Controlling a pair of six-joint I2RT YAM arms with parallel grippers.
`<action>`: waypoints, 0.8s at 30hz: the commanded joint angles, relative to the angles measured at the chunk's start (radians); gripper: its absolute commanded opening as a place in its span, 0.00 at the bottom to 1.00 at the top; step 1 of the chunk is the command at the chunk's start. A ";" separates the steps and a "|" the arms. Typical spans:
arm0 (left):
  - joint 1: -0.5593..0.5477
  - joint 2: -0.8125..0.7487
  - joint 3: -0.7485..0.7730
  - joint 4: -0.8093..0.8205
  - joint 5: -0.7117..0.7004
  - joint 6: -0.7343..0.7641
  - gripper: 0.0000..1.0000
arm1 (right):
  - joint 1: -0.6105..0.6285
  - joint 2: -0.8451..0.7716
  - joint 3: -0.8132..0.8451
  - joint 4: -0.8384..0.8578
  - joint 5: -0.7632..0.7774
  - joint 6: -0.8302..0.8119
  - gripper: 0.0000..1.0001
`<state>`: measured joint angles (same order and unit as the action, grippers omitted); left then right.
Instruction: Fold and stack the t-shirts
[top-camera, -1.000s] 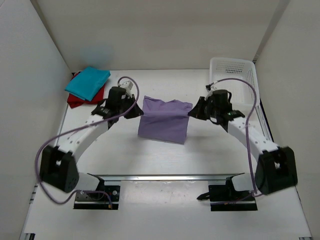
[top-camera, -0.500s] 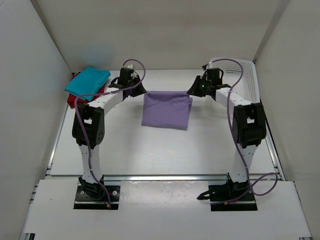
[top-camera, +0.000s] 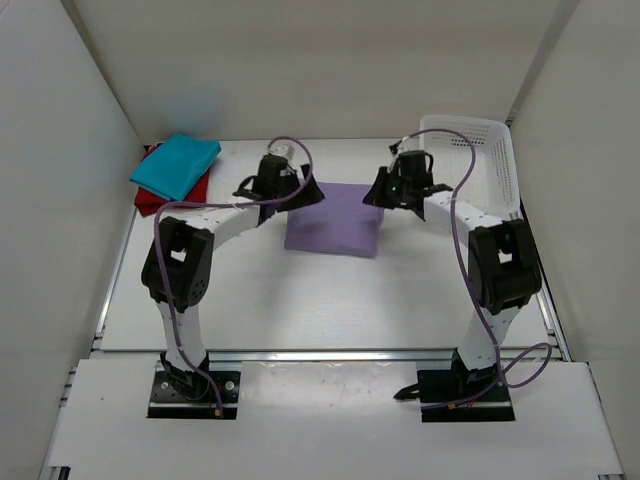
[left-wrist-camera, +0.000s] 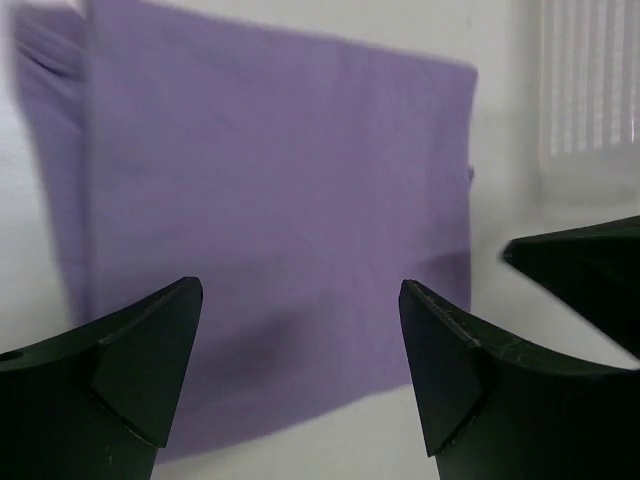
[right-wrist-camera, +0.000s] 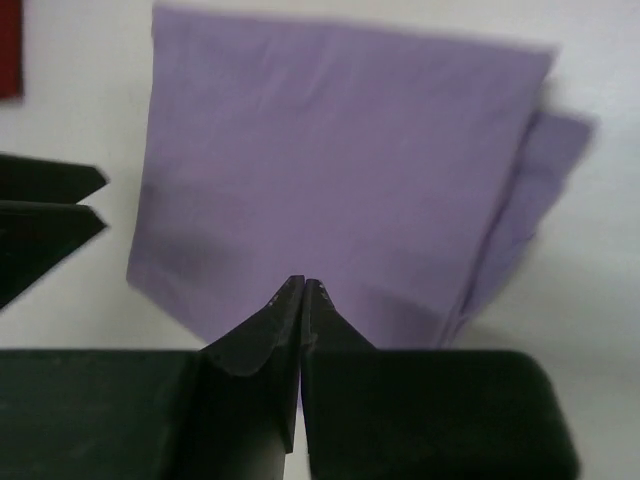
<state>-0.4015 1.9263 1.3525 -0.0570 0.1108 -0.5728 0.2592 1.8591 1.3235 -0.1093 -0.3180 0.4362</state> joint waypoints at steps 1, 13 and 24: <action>-0.056 -0.047 -0.085 0.077 -0.013 0.005 0.91 | 0.051 -0.064 -0.142 0.097 -0.012 0.024 0.00; -0.094 -0.213 -0.639 0.322 0.075 -0.131 0.89 | 0.086 -0.084 -0.388 0.122 0.007 0.003 0.00; -0.048 -0.636 -0.860 0.215 0.033 -0.133 0.99 | 0.123 -0.281 -0.454 0.060 -0.007 -0.045 0.08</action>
<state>-0.5350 1.3869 0.4885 0.2539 0.1722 -0.7300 0.3599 1.6550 0.8494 -0.0467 -0.3283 0.4194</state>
